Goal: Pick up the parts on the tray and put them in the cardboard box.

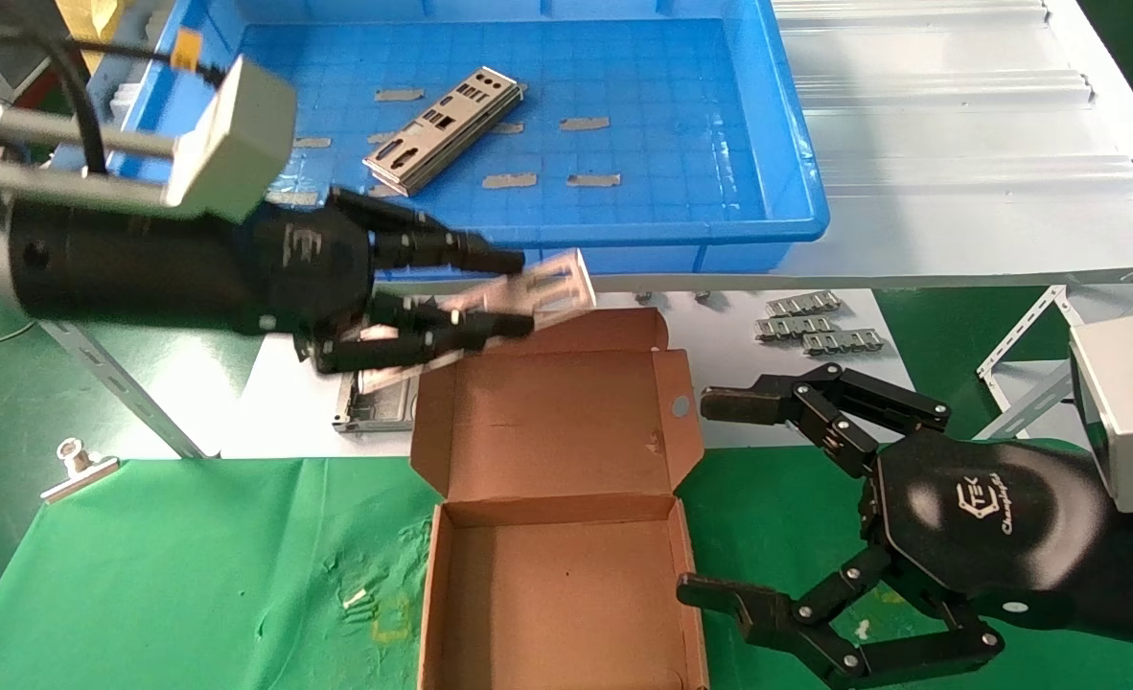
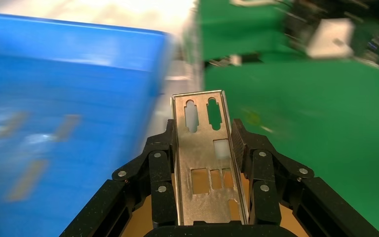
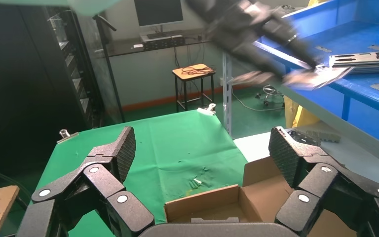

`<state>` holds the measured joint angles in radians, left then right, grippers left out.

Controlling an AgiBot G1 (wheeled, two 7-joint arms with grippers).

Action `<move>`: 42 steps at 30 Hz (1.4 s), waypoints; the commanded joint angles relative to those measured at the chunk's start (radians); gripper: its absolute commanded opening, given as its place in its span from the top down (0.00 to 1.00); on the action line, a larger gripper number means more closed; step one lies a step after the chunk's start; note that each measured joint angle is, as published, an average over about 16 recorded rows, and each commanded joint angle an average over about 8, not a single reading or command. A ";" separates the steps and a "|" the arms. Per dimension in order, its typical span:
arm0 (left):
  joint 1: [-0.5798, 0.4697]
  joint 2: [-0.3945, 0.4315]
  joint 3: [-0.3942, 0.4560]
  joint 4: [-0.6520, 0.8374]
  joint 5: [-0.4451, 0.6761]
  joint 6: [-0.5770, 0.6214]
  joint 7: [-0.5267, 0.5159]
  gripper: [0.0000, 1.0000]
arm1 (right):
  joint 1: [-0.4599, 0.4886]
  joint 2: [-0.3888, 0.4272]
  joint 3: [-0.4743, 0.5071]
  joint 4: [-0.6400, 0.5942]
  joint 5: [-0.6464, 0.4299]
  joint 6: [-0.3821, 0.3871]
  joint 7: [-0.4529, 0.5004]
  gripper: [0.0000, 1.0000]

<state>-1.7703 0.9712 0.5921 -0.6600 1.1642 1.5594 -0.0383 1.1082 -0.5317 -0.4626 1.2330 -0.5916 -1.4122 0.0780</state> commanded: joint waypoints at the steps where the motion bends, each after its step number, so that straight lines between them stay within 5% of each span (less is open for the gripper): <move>1: 0.065 -0.048 0.022 -0.140 -0.043 -0.002 -0.033 1.00 | 0.000 0.000 0.000 0.000 0.000 0.000 0.000 0.00; 10: 0.342 -0.024 0.058 -0.371 0.004 -0.208 0.057 1.00 | 0.000 0.000 0.000 0.000 0.000 0.000 0.000 0.00; 23: 0.466 0.112 0.114 -0.266 0.122 -0.350 0.284 1.00 | 0.000 0.000 0.000 0.000 0.000 0.000 0.000 0.00; 25: 0.463 0.130 0.120 -0.234 0.134 -0.359 0.300 0.91 | 0.000 0.000 0.000 0.000 0.000 0.000 0.000 0.00; 31: 0.443 0.175 0.131 -0.148 0.162 -0.380 0.354 0.18 | 0.000 0.000 0.000 0.000 0.000 0.000 0.000 0.00; 33: 0.438 0.187 0.133 -0.124 0.168 -0.386 0.376 0.02 | 0.000 0.000 0.000 0.000 0.000 0.000 0.000 0.00; 42: 0.407 0.227 0.143 -0.006 0.181 -0.378 0.397 0.00 | 0.000 0.000 0.000 0.000 0.000 0.000 0.000 0.00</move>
<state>-1.3634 1.1947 0.7323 -0.6740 1.3410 1.1828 0.3605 1.1082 -0.5317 -0.4626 1.2330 -0.5916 -1.4121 0.0780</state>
